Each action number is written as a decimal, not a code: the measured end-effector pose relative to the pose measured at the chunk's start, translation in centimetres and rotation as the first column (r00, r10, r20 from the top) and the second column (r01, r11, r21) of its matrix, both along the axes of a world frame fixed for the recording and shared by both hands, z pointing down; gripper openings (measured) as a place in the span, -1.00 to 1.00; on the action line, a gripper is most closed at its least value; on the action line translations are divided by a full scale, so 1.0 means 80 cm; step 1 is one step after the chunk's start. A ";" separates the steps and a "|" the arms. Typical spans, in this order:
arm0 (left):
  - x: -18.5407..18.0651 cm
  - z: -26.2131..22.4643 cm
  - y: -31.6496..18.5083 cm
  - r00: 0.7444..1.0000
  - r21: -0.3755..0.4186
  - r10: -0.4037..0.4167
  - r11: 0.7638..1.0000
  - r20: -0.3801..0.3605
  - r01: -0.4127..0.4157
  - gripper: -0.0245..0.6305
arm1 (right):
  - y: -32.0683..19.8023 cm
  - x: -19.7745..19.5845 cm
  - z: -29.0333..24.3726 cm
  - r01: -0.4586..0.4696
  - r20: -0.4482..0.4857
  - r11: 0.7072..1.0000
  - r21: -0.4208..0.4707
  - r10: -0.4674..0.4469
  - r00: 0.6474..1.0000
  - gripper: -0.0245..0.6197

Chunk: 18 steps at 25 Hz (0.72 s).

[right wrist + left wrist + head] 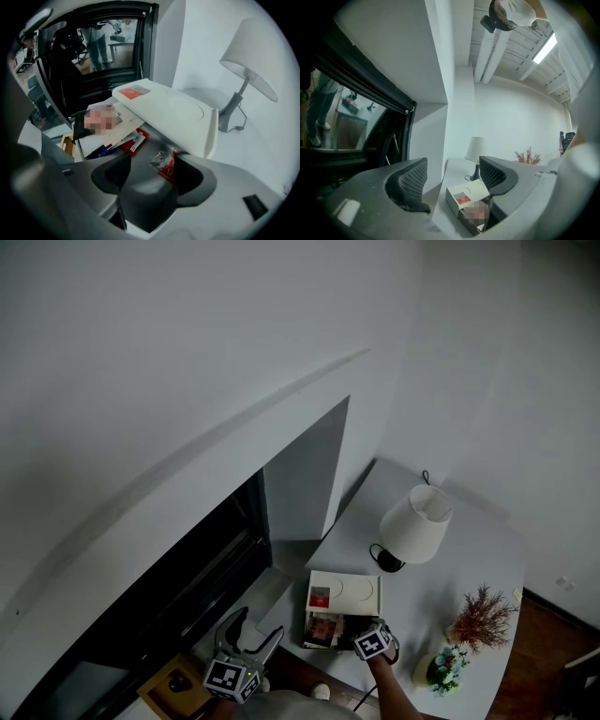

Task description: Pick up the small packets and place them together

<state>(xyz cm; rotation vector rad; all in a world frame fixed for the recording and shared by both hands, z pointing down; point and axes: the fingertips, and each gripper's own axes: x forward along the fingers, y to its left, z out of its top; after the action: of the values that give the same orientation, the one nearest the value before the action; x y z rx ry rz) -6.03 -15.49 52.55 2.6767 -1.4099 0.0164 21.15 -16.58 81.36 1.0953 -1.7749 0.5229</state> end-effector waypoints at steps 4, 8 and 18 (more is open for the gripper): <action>-0.005 0.002 0.001 1.000 -0.006 -0.011 1.000 -0.004 0.011 0.13 | -0.002 0.005 0.016 0.039 -0.107 0.997 -0.066 -0.046 0.993 -0.07; -0.006 0.002 0.006 1.000 -0.006 -0.010 1.000 0.000 0.010 0.13 | -0.005 0.012 0.024 0.003 -0.231 0.998 -0.064 -0.018 0.973 -0.18; -0.005 0.005 0.010 1.000 -0.011 -0.004 1.000 -0.001 0.004 0.13 | 0.002 -0.010 0.038 0.065 -0.253 0.983 -0.171 -0.108 0.961 -0.67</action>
<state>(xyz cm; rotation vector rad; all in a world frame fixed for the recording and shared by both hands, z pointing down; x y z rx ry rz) -6.42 -14.72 52.91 2.6648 -1.4103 0.0216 20.38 -16.42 84.42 0.9238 -1.5148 0.4382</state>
